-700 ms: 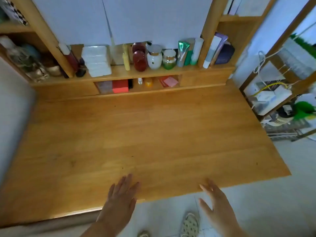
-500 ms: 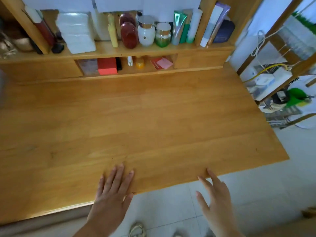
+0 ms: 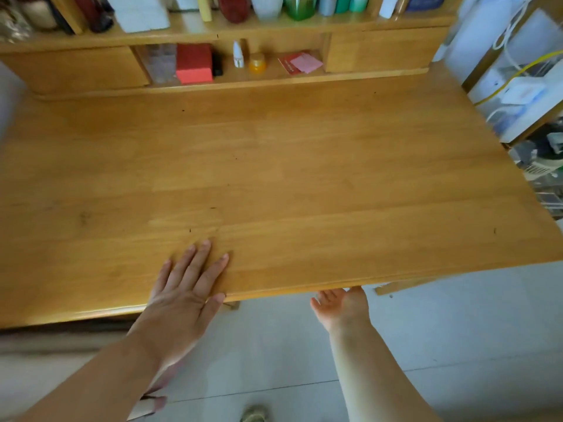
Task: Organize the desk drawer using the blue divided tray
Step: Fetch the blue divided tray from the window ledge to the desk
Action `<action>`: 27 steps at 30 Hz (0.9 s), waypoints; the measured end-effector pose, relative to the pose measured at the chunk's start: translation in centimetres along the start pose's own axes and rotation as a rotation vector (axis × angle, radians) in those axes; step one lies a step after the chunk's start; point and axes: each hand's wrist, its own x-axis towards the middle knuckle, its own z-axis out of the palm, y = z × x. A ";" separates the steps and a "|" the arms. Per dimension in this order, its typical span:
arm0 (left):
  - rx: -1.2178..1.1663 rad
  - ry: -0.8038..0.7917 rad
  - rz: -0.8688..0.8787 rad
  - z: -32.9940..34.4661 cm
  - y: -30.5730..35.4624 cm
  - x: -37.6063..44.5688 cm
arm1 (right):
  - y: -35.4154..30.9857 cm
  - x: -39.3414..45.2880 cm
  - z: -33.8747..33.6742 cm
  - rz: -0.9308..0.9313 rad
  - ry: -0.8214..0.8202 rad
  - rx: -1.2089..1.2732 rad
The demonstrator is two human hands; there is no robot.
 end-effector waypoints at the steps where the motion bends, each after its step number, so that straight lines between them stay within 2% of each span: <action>1: -0.010 0.004 0.002 -0.1 0.0 0.1 | -0.4 0.4 -0.4 -0.020 -0.007 0.014; 8: -0.028 0.028 0.017 0.2 -0.2 0.1 | 0.1 0.4 -3.4 -0.024 -0.093 0.042; 14: -0.004 0.037 0.019 0.6 -0.2 0.1 | 1.6 -1.9 -8.4 -0.014 -0.024 0.100; 27: -0.002 0.071 0.022 1.3 -0.7 0.2 | 4.5 -5.1 -14.6 0.000 0.088 0.052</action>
